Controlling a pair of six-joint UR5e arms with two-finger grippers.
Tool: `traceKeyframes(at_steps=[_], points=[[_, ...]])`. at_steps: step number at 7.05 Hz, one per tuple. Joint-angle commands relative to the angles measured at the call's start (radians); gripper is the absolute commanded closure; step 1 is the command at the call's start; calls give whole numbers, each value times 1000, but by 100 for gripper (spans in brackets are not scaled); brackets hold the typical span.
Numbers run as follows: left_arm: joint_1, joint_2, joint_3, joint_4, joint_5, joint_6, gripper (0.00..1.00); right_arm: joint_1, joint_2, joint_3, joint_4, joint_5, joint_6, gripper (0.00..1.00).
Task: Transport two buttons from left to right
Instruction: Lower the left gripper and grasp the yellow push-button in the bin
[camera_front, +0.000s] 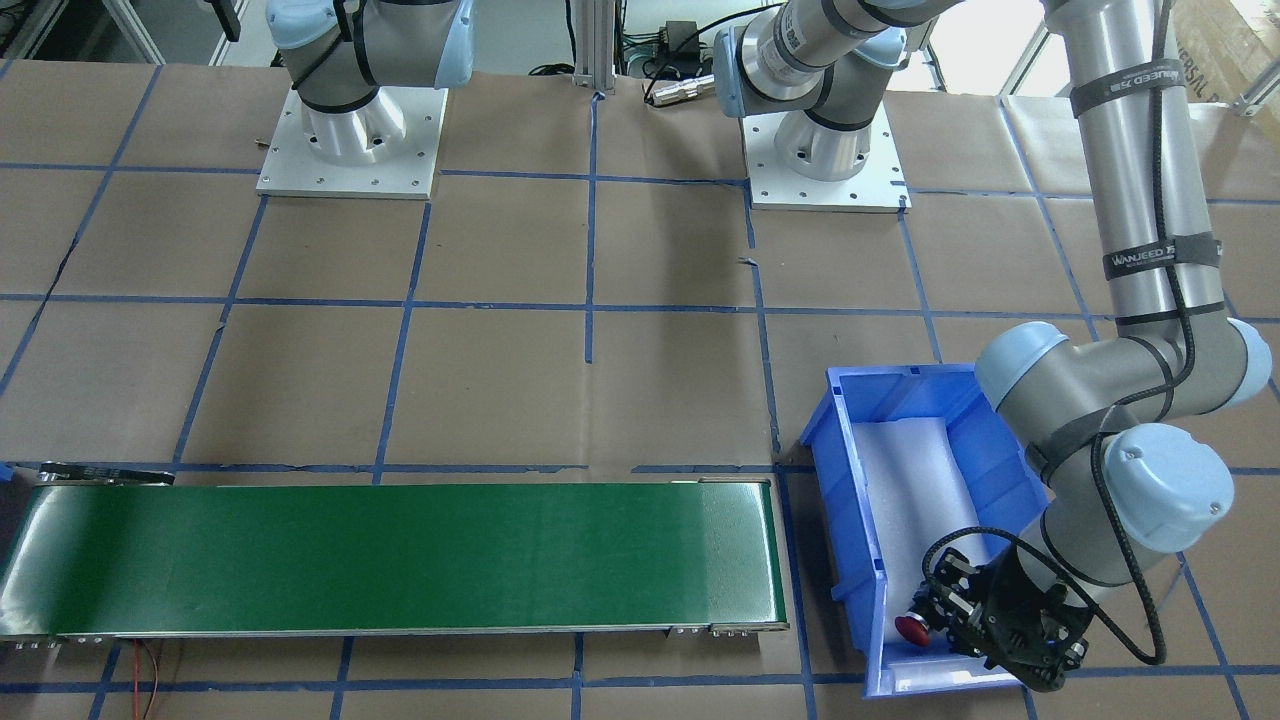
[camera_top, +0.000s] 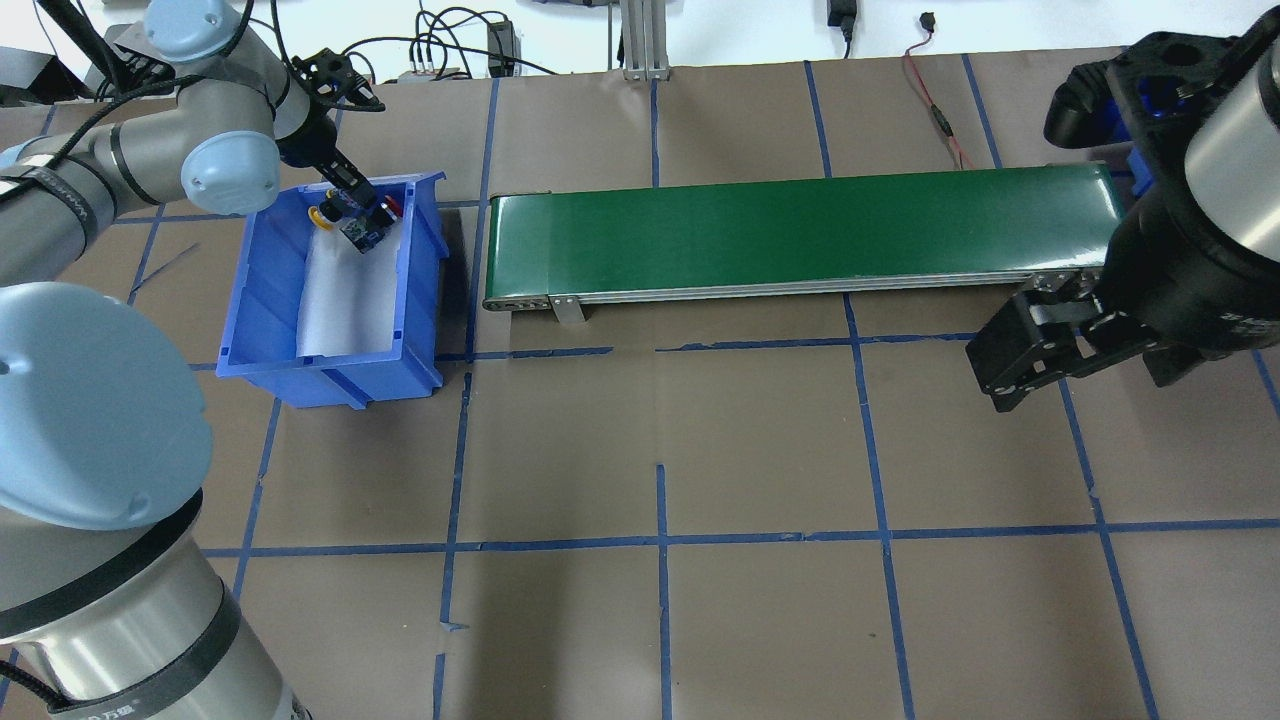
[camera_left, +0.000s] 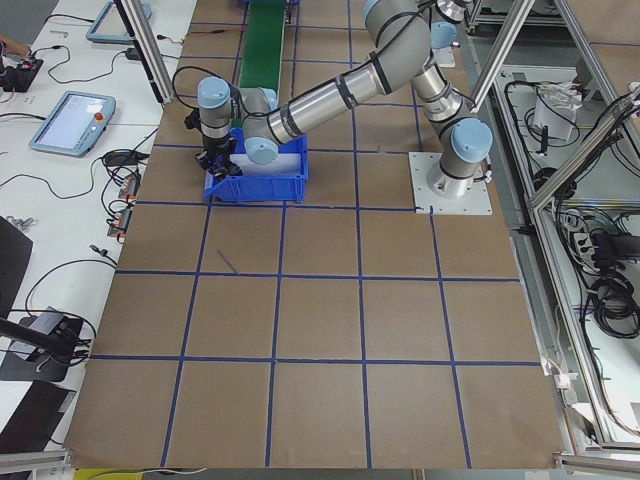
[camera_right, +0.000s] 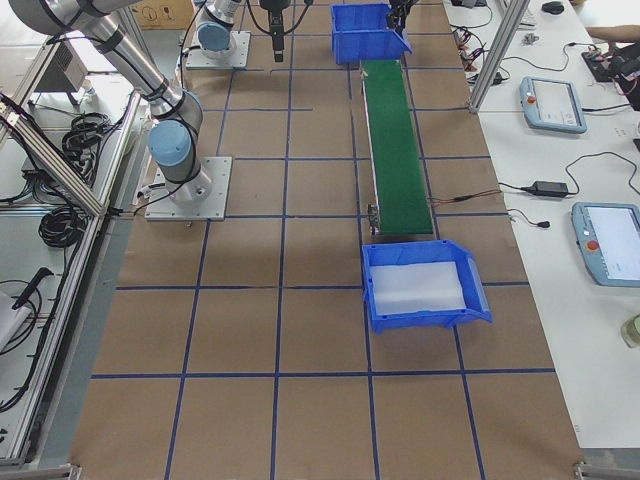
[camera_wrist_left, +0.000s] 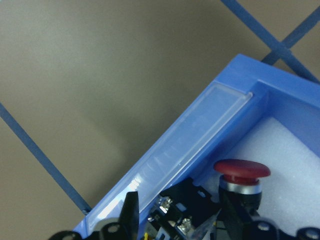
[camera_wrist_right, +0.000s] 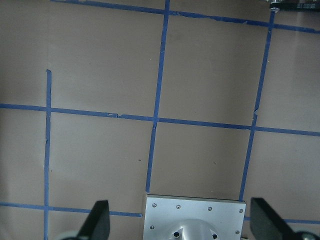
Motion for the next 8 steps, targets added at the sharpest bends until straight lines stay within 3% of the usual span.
traceKeyframes(at_steps=[1, 5, 8], points=[[-3, 1, 4, -2, 4, 0, 48, 2, -4, -1, 4, 0, -3, 0], [-7, 30, 4, -21, 28, -10, 49, 6, -25, -10, 13, 0, -10, 0], [-49, 137, 13, -121, 31, -88, 51, 6, -25, -1, -1, -11, -1, 0]])
